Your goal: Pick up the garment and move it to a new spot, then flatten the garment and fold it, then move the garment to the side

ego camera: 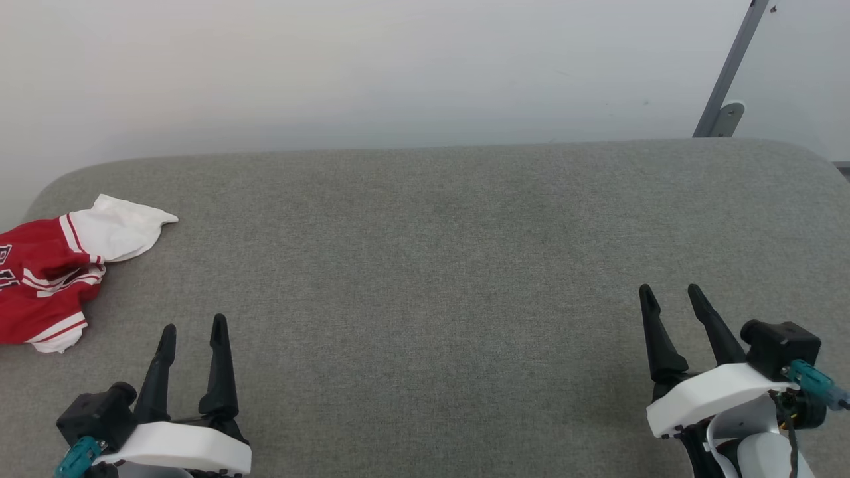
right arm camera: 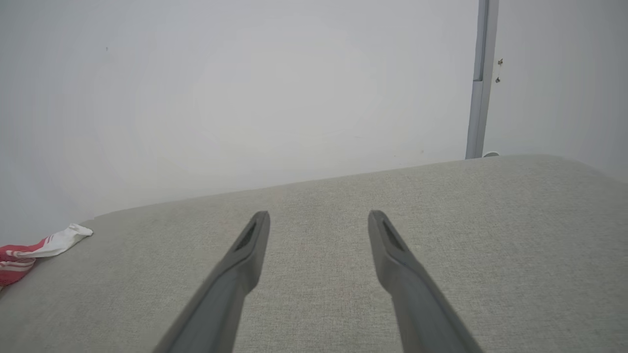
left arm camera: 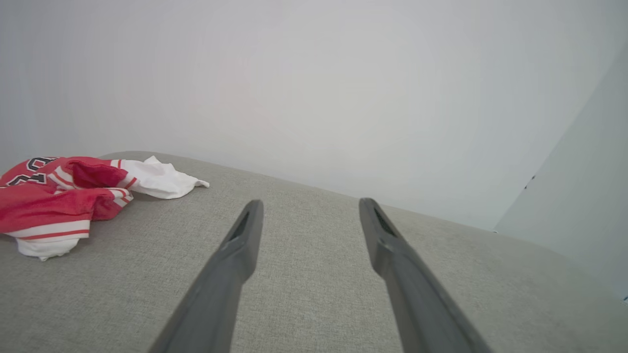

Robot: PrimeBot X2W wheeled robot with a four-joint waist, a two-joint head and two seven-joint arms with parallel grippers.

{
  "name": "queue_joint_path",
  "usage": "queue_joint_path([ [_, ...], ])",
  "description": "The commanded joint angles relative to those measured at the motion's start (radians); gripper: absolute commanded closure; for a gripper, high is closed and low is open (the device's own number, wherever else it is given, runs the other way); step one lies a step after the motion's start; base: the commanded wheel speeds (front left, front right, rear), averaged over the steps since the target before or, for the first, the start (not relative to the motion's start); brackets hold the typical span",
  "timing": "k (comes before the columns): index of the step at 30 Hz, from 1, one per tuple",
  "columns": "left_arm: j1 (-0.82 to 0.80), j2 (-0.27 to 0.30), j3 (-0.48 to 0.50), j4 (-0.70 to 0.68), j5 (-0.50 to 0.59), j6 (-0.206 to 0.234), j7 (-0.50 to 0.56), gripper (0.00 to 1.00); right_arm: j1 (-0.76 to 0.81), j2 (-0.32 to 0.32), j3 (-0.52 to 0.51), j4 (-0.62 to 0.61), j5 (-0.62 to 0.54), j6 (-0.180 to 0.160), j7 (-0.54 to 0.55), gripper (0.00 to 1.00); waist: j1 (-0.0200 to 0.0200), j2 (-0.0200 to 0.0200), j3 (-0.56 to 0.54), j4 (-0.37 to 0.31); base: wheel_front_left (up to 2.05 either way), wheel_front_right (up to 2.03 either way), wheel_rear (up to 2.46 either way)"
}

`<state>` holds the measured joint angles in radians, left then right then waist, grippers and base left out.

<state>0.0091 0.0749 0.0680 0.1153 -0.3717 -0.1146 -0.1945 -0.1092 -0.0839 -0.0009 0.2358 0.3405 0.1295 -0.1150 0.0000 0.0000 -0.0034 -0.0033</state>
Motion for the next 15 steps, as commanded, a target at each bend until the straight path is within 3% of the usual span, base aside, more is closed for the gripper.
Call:
queue_joint_path([
  [1,0.011,0.006,0.0,-0.012,0.023,-0.006,-0.01,0.0,-0.013,-0.002,0.004,-0.008,-0.024,0.002,-0.009,0.0,0.0,0.0,-0.001,0.0,0.0,0.0,0.0],
  [15,0.021,0.006,-0.002,-0.023,0.133,-0.011,-0.038,0.0,-0.011,0.0,0.001,-0.008,-0.152,0.002,-0.037,0.0,0.0,0.0,-0.003,-0.002,0.0,0.0,0.0],
])
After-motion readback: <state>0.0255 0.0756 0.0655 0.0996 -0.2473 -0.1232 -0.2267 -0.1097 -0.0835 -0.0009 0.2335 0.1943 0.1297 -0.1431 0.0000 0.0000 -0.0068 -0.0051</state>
